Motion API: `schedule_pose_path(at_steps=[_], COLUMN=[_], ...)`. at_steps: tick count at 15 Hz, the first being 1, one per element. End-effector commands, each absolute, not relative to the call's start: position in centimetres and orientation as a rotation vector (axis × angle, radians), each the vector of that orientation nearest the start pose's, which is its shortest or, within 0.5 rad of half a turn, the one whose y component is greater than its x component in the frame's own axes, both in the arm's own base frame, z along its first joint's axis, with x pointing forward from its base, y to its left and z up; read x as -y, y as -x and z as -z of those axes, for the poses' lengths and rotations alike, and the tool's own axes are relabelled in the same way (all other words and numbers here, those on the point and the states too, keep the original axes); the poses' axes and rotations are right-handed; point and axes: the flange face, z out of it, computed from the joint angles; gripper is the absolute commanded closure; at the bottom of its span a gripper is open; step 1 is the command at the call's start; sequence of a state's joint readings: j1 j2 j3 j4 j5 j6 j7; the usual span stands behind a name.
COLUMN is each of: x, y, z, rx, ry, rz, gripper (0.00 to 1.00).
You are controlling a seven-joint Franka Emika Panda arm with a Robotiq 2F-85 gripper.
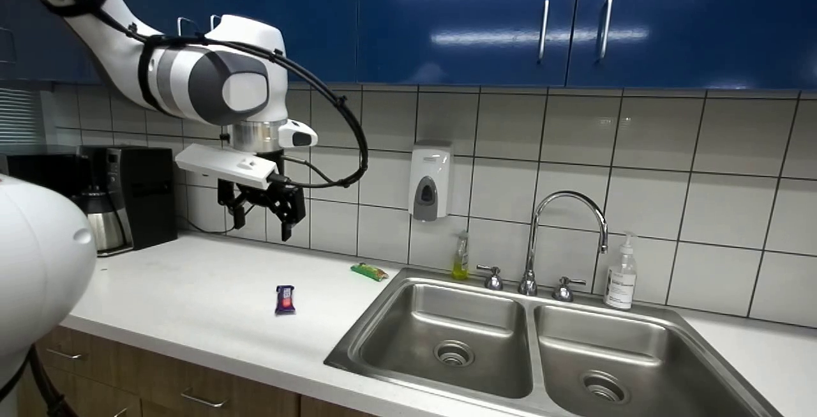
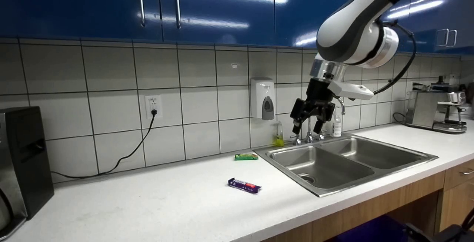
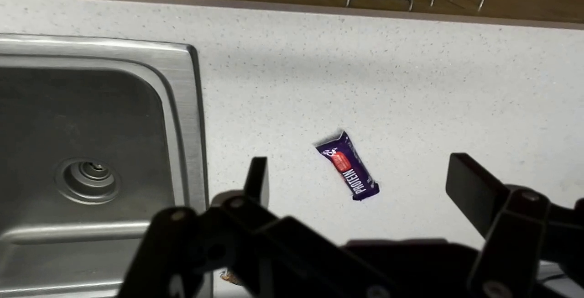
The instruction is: Put the purple packet in the sink.
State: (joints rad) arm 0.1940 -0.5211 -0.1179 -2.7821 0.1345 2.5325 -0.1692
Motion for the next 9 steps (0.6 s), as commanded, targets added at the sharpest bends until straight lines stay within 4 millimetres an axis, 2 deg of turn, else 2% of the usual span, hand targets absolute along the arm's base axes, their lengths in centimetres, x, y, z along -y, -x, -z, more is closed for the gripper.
schedule_pose_path(at_steps=[1,9], x=[-5.6,-10.0], y=[-40.3,-45.2], z=[-36.1,-31.7], rx=[0.275,0.317], ry=[2.955,2.953], rz=[0.433,0.495], gripper=[0.00,0.00])
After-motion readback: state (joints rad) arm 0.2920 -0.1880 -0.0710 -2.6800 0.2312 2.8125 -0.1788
